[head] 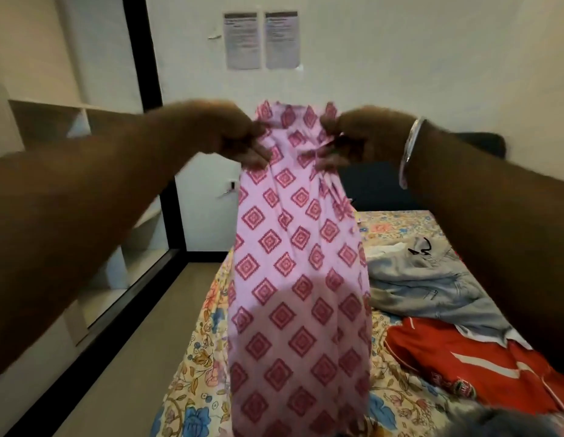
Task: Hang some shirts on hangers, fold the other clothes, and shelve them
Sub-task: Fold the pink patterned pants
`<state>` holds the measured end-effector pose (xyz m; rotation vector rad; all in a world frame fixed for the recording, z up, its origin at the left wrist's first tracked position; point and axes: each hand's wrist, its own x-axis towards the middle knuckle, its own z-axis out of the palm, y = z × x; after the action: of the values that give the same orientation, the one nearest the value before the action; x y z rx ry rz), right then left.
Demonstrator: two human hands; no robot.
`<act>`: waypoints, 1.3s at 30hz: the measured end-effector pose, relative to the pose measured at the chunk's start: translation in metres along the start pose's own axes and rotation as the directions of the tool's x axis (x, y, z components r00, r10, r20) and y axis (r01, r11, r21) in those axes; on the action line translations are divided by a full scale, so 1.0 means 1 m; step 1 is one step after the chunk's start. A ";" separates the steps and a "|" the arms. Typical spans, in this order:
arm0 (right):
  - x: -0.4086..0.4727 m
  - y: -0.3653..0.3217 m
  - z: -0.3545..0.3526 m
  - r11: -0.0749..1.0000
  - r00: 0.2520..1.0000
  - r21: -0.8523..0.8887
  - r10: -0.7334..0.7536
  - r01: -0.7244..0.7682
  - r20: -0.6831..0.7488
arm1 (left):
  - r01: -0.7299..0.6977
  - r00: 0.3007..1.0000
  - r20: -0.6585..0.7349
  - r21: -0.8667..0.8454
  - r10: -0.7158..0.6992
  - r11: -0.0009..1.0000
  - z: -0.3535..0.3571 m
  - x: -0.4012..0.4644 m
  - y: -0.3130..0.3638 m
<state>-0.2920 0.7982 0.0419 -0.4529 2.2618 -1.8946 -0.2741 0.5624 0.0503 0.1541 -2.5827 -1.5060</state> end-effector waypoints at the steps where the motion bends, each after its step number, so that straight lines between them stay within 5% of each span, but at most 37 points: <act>1: 0.013 0.011 0.002 0.999 1.000 0.039 0.008 -0.007 -0.016 | 0.016 0.998 -0.066 0.021 -0.015 1.000 0.019 0.007 -0.004; 6: 0.048 0.021 0.002 0.975 0.949 0.080 -0.182 0.209 -0.257 | -0.295 0.873 -0.418 -0.046 0.250 0.954 0.044 0.048 -0.010; 9: 0.052 -0.009 -0.009 0.913 0.856 0.037 -0.367 0.407 -0.364 | -0.482 0.721 -0.548 0.046 0.425 0.875 0.041 0.044 0.026; 15: 0.017 -0.039 -0.012 0.820 0.779 -0.007 -0.545 0.572 -0.310 | -0.627 0.545 -0.608 0.161 0.577 0.762 0.024 0.007 0.055; 22: -0.049 0.034 -0.011 0.944 0.929 -0.091 -0.328 0.317 -0.170 | -0.583 0.729 -0.421 0.032 0.540 0.812 0.046 -0.071 -0.040; 25: -0.089 0.081 -0.014 0.971 0.986 -0.181 -0.145 0.157 0.079 | -0.479 0.850 -0.248 0.002 0.464 0.878 0.059 -0.113 -0.100; 27: -0.111 0.110 -0.019 0.942 0.961 -0.324 0.006 0.087 0.275 | -0.446 0.892 -0.078 0.016 0.446 0.895 0.067 -0.148 -0.141; 30: -0.132 0.150 -0.022 0.816 0.803 -0.568 0.265 0.109 0.535 | -0.382 0.873 0.310 -0.043 0.376 0.923 0.075 -0.191 -0.199; 34: -0.153 0.201 -0.002 0.680 0.472 -0.731 0.626 0.061 0.621 | -0.271 0.723 0.674 0.071 0.154 0.960 0.100 -0.239 -0.250; 37: -0.158 0.228 0.019 0.692 0.266 -0.695 0.645 0.194 0.716 | -0.254 0.558 0.819 0.013 0.136 0.967 0.113 -0.258 -0.258; 39: -0.158 0.235 0.027 0.734 0.170 -0.646 0.624 0.210 0.763 | -0.199 0.522 0.838 -0.060 0.158 0.978 0.116 -0.262 -0.256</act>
<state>-0.1656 0.8610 -0.2046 -0.9692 1.6524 -0.1829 -0.0332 0.5784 -0.2490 -1.1037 -3.1430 -1.7097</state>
